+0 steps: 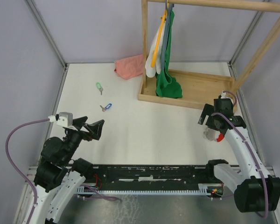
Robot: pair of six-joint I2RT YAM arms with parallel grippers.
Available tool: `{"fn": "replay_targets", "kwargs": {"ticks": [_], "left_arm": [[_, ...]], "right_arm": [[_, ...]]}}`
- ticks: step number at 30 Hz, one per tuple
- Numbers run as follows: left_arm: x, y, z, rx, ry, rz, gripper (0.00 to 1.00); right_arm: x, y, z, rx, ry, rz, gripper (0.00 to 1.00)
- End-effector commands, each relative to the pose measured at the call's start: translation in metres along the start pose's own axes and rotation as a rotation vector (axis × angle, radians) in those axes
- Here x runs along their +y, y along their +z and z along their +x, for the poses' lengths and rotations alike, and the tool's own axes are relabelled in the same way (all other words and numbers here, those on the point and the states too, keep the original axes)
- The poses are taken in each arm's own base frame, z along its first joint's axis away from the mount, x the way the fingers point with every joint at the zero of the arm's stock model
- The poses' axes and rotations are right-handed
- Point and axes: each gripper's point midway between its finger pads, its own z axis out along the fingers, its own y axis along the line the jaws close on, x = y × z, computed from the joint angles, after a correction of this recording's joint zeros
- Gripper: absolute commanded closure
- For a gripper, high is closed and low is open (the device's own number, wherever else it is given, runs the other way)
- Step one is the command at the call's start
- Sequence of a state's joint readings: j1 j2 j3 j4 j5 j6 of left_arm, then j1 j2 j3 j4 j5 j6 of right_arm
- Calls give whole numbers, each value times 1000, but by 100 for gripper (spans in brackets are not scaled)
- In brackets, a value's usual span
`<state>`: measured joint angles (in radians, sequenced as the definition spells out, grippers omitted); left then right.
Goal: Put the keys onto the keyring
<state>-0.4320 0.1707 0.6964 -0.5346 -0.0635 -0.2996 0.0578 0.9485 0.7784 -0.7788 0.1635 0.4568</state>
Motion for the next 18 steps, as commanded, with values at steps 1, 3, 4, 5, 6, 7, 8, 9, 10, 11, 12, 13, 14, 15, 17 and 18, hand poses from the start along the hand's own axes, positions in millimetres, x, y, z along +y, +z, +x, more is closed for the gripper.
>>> {"fn": "replay_targets", "kwargs": {"ticks": [1, 3, 4, 5, 6, 7, 8, 9, 10, 11, 12, 13, 14, 15, 17, 18], "left_arm": [[0, -1, -13, -65, 64, 11, 1], [-1, -2, -9, -60, 60, 22, 1], [-2, -3, -9, -63, 61, 28, 1], [-3, -4, -9, -66, 61, 32, 1], [-3, -5, -10, -72, 62, 33, 1], [-3, -7, -11, -79, 62, 34, 1], [-2, -8, -12, -86, 61, 32, 1], [-3, -9, -14, -94, 61, 34, 1], [-3, -11, -14, -98, 60, 37, 1], [-3, -12, -15, -102, 59, 41, 1], [-3, -12, -15, -105, 59, 42, 1], [-4, -13, -16, -108, 59, 45, 1], [-4, -13, -15, -108, 60, 49, 1], [-4, -13, -16, -111, 60, 49, 1], [-4, -14, -17, -118, 63, 49, 1], [-4, -14, -18, -122, 62, 48, 1]], "right_arm": [[-19, 23, -23, -71, 54, 115, 4], [-23, 35, -20, -46, 70, 131, 5], [-25, 40, -19, -35, 80, 131, 5], [-25, 46, -20, -27, 89, 125, 6], [-25, 52, -19, -14, 94, 119, 7], [-26, 58, -17, 3, 98, 122, 7], [-27, 63, -16, 17, 109, 122, 8], [-29, 69, -15, 35, 118, 123, 10], [-30, 76, -12, 59, 125, 126, 11], [-32, 80, -11, 70, 133, 131, 12], [-34, 83, -10, 80, 132, 140, 13], [-36, 86, -9, 88, 131, 146, 13], [-38, 89, -8, 97, 131, 155, 13], [-41, 92, -6, 108, 131, 172, 14], [-47, 96, -3, 131, 138, 190, 14], [-48, 98, -2, 138, 143, 186, 15]]}}
